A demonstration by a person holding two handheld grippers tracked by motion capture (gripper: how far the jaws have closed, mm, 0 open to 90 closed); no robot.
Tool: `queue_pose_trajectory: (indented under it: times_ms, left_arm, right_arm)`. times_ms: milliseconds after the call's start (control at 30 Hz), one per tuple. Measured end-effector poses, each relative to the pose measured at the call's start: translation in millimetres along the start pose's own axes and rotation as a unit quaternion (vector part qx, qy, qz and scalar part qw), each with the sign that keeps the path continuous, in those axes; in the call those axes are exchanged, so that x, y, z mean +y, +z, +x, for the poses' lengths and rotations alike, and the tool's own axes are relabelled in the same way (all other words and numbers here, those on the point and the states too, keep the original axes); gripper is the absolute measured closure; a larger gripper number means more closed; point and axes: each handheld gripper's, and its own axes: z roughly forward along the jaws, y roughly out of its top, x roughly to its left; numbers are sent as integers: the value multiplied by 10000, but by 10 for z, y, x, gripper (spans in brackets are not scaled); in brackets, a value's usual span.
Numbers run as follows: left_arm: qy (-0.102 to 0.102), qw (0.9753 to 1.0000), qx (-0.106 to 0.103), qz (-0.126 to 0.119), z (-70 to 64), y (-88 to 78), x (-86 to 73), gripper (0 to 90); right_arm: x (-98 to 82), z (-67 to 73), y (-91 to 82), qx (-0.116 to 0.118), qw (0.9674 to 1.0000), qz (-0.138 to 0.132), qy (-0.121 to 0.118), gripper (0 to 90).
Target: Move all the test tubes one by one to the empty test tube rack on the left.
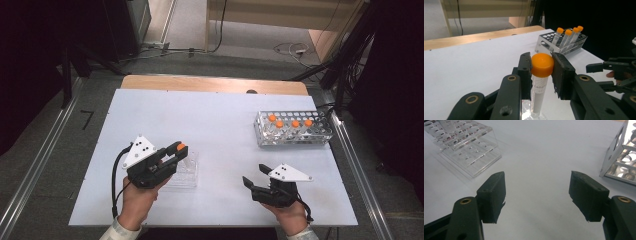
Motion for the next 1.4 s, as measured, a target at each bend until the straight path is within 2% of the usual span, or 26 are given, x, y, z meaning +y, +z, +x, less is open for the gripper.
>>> queue_pose_trajectory:
  times_ms: [167,433,800,1000,1200,1400]
  left_arm:
    - [1,9999,87,76,56,-39,-50,700]
    - [104,9997,164,147,61,-41,-118,699]
    - [394,9982,292,334,0,70,-295,698]
    - [449,9973,345,467,-5,143,-403,697]
    - [490,9968,375,501,-23,162,-440,695]
    - [488,9961,370,635,-5,198,-493,691]
  right_arm:
    - [-1,3,6,5,10000,19,-10,281]
    - [-2,2,10,-7,10000,20,-6,281]
    - [-5,3,12,-13,10000,33,-5,282]
    - [-9,11,21,-3,10000,48,-25,281]
    - [-9,9,21,-7,10000,53,-19,282]
    - [-11,12,23,-3,10000,58,-34,281]
